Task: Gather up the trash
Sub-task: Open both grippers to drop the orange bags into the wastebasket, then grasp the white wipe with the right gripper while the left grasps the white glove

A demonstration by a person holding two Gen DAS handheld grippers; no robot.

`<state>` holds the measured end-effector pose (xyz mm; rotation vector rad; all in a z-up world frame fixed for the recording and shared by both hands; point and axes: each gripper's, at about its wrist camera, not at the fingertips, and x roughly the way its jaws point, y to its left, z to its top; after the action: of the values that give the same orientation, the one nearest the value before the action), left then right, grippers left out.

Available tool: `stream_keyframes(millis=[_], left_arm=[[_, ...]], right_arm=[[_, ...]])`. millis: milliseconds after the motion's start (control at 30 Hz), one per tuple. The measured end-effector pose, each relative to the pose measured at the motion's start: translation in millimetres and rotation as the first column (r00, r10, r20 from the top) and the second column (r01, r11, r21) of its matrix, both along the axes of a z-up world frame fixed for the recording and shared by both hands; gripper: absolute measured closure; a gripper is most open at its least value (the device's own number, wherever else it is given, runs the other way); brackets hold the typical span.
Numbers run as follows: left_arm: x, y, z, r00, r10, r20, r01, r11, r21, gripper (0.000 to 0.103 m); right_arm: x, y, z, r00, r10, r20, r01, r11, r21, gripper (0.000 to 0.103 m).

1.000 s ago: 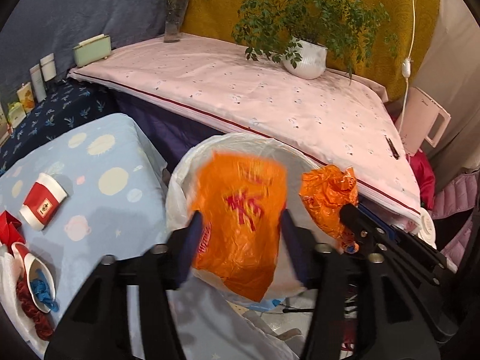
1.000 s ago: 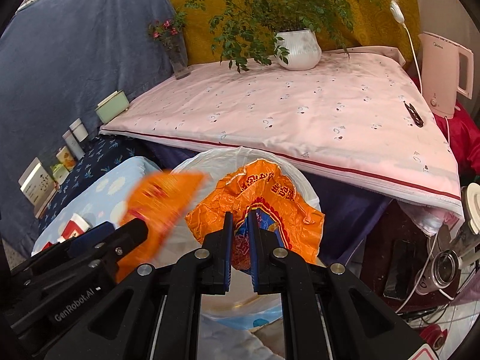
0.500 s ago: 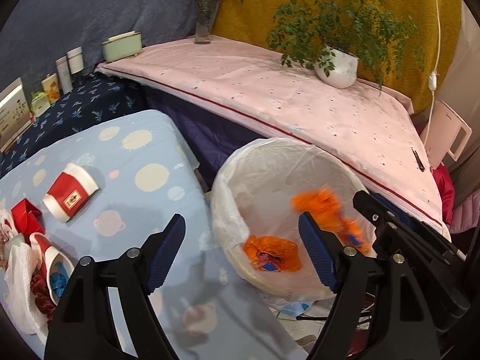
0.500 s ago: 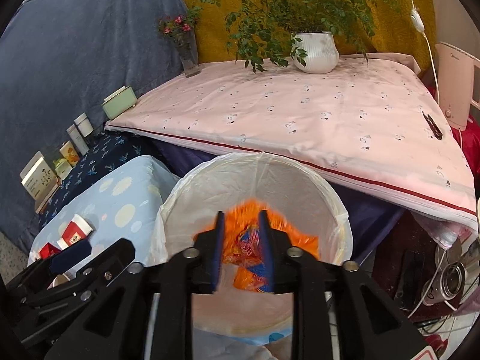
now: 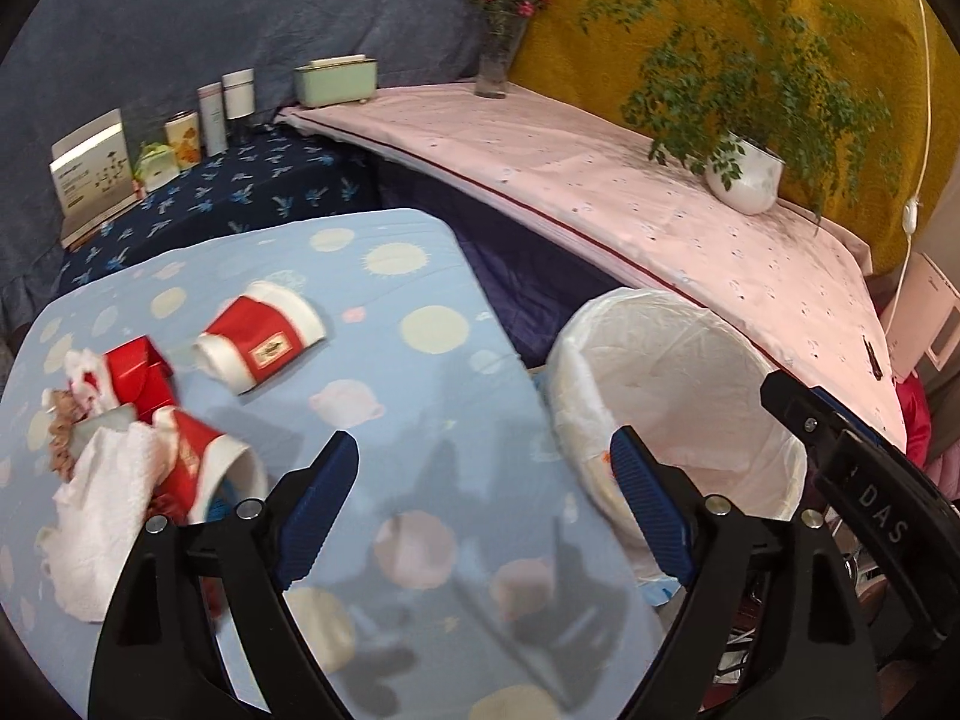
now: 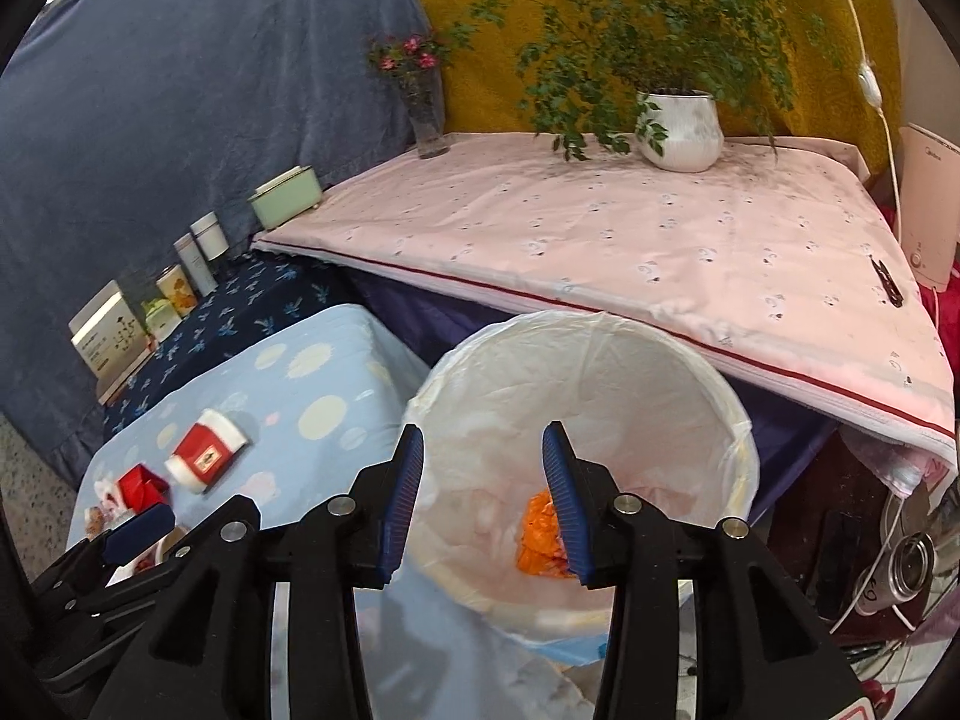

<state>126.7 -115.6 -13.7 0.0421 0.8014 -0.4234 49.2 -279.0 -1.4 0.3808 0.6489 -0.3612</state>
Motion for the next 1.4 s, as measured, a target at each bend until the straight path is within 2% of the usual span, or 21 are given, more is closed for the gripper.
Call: stream_keyframes(millis=[333,833,1100,1400], left_arm=[[-13,89,6,0.989,0.144,0.014,-0.144,0.989,0.028,0.017],[-31,232,-4,0.932,0.363,-0.003,-0.362,0.930,0.068,0.017],[-32,274,-18,0.901,0.432,-0.034,-0.428,0.900,0.079,0.017],[-29,301,-31,0.880,0.470,-0.069,-0.466,0.882,0.073,0.017]], right_arm=[[3,82,8,0.987,0.158,-0.010,-0.157,0.987,0.010,0.062],[20,215,-6,0.918,0.390,-0.071,-0.389,0.921,0.031,0.062],[32,257,-20,0.883,0.456,-0.112,-0.455,0.890,0.037,0.062],[49,287,-43,0.856,0.491,-0.163,-0.490,0.870,0.049,0.064]])
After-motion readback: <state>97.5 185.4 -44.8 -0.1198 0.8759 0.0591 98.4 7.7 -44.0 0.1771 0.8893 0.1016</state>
